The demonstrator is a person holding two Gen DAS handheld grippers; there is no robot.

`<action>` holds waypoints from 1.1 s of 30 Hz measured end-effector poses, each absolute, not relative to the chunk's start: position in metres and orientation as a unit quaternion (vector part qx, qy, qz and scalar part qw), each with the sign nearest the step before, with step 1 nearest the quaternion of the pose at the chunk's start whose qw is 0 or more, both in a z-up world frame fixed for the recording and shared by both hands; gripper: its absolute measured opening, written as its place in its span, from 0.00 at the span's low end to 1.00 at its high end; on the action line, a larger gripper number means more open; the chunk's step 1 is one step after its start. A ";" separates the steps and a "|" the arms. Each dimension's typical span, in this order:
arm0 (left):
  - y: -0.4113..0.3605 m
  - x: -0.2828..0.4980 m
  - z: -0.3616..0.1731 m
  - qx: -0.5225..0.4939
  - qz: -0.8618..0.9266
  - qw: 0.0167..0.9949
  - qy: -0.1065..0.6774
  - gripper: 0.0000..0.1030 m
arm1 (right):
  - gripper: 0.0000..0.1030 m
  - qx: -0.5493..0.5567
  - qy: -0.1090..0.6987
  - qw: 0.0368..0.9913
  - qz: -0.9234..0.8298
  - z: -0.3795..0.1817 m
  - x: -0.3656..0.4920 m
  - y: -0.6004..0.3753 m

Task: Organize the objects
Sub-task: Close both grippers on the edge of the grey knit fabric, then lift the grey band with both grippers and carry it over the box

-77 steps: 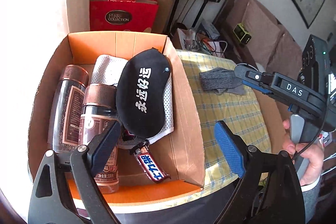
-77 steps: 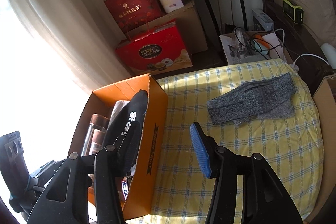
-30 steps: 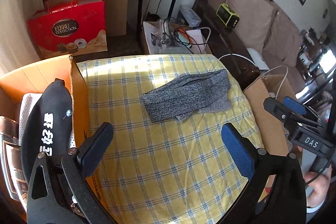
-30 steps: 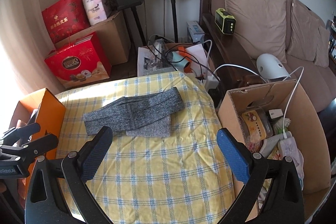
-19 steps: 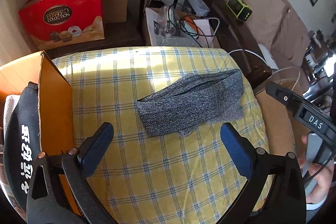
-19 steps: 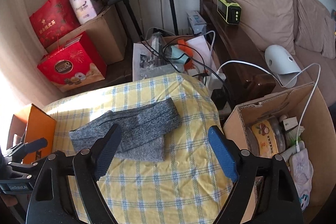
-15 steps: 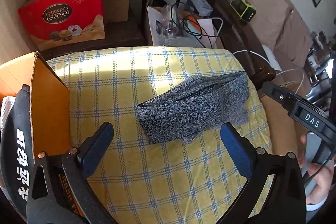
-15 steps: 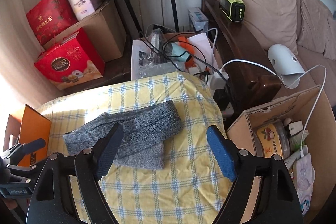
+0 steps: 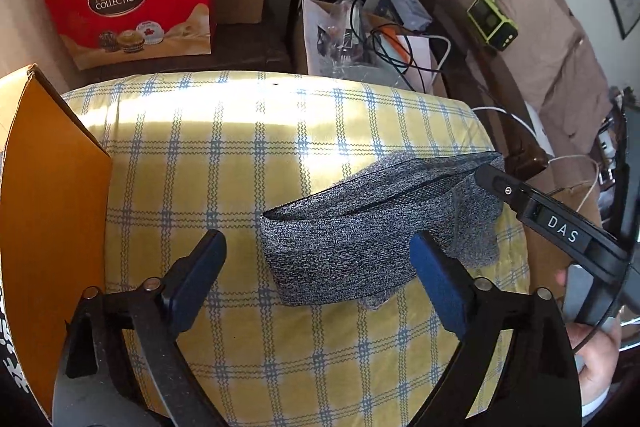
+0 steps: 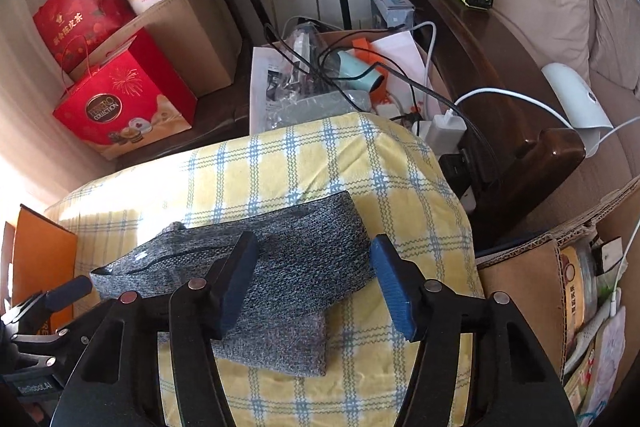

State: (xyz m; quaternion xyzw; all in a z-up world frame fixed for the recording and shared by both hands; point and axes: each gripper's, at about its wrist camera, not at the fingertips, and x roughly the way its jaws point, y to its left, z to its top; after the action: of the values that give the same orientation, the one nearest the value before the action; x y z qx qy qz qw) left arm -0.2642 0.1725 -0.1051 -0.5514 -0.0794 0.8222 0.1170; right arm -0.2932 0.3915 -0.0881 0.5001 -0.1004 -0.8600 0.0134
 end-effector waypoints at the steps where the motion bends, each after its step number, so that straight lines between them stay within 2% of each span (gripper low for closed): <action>1: 0.173 -0.265 -0.107 -0.553 0.821 0.117 -0.079 0.72 | 0.59 0.501 -0.107 0.014 -0.859 -0.090 -0.294 0.393; 3: 0.175 -0.270 -0.113 -0.565 0.812 0.119 -0.085 0.57 | 0.59 0.505 -0.121 0.016 -0.854 -0.094 -0.296 0.397; 5: 0.176 -0.273 -0.117 -0.574 0.803 0.122 -0.099 0.53 | 0.57 0.507 -0.132 0.017 -0.851 -0.097 -0.296 0.399; 6: 0.175 -0.272 -0.117 -0.571 0.805 0.123 -0.106 0.47 | 0.55 0.507 -0.135 0.017 -0.851 -0.098 -0.296 0.400; 7: 0.175 -0.271 -0.116 -0.566 0.808 0.125 -0.107 0.42 | 0.51 0.505 -0.136 0.015 -0.852 -0.097 -0.296 0.401; 8: 0.176 -0.270 -0.114 -0.562 0.812 0.123 -0.100 0.36 | 0.35 0.503 -0.135 0.015 -0.854 -0.096 -0.296 0.401; 9: 0.179 -0.268 -0.112 -0.558 0.816 0.121 -0.088 0.28 | 0.24 0.501 -0.136 0.020 -0.854 -0.095 -0.296 0.400; 12: 0.187 -0.263 -0.105 -0.543 0.831 0.113 -0.040 0.14 | 0.20 0.504 -0.117 0.019 -0.856 -0.092 -0.295 0.393; 14: 0.189 -0.261 -0.098 -0.533 0.837 0.116 -0.037 0.09 | 0.17 0.501 -0.100 0.014 -0.860 -0.089 -0.293 0.389; 18: 0.191 -0.256 -0.081 -0.520 0.844 0.130 -0.039 0.06 | 0.12 0.480 -0.094 0.005 -0.872 -0.075 -0.285 0.389; 24: 0.193 -0.243 -0.047 -0.496 0.853 0.155 -0.042 0.05 | 0.11 0.450 -0.058 -0.001 -0.891 -0.041 -0.272 0.377; 33: 0.165 -0.210 -0.003 -0.463 0.869 0.170 -0.041 0.05 | 0.11 0.414 -0.064 0.044 -0.907 0.018 -0.240 0.354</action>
State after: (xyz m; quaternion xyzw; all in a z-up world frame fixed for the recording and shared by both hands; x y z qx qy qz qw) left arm -0.2100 0.1655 -0.0035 -0.4632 -0.0412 0.8689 0.1698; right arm -0.2396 0.3541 0.0181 0.4138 -0.0638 -0.9071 0.0435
